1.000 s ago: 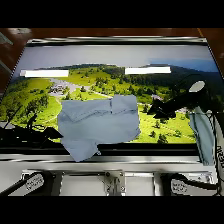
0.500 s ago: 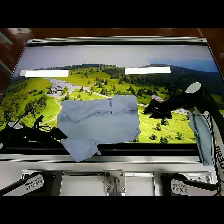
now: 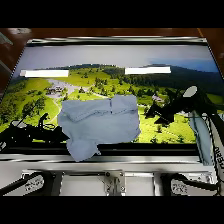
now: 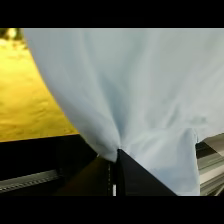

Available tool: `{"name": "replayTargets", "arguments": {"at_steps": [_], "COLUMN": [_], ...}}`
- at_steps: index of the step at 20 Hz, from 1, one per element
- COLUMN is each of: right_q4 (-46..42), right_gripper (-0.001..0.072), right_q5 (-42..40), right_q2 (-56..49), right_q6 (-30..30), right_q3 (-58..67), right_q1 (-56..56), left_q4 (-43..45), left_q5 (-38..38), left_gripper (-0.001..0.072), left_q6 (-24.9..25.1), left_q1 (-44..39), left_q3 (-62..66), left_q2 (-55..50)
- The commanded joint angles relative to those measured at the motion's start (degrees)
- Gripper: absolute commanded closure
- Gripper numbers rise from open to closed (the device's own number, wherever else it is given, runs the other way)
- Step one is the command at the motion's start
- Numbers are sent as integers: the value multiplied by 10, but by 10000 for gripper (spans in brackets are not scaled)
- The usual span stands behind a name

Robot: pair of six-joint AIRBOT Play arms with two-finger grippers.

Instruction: Fold the shirts.

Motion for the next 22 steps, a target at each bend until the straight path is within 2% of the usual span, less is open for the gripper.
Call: {"name": "replayTargets", "arguments": {"at_steps": [1, 5, 14, 15, 16, 17, 20, 22], "right_q4": [17, 32, 34, 35, 36, 39, 35, 21], "right_gripper": [35, 35, 36, 107, 342, 645, 637, 637], "right_q5": [-52, -109, -139, -147, -154, -156, -146, -146], "right_q2": [0, -5, -44, -44, -44, -44, -22, 25], "right_q6": [21, 14, 4, 4, 6, 13, -3, -25], "right_q3": [-51, -93, -93, -93, -93, -93, -82, -56], "right_q1": [0, 52, 146, 155, 161, 163, 162, 162], "left_q4": [-32, -32, -33, -32, -33, -32, -32, -33], "left_q5": [-14, -15, -35, -35, -35, -35, -36, -35], "left_gripper": [670, 670, 670, 670, 670, 670, 672, 672], "left_q6": [30, 29, 39, 39, 39, 39, 39, 19], "left_q1": [-3, -3, -3, -3, -3, -3, -3, -3], "left_q3": [0, 0, 12, 19, 27, 39, 94, 154], "left_q2": [2, 3, 31, 31, 31, 31, 51, 92]}}
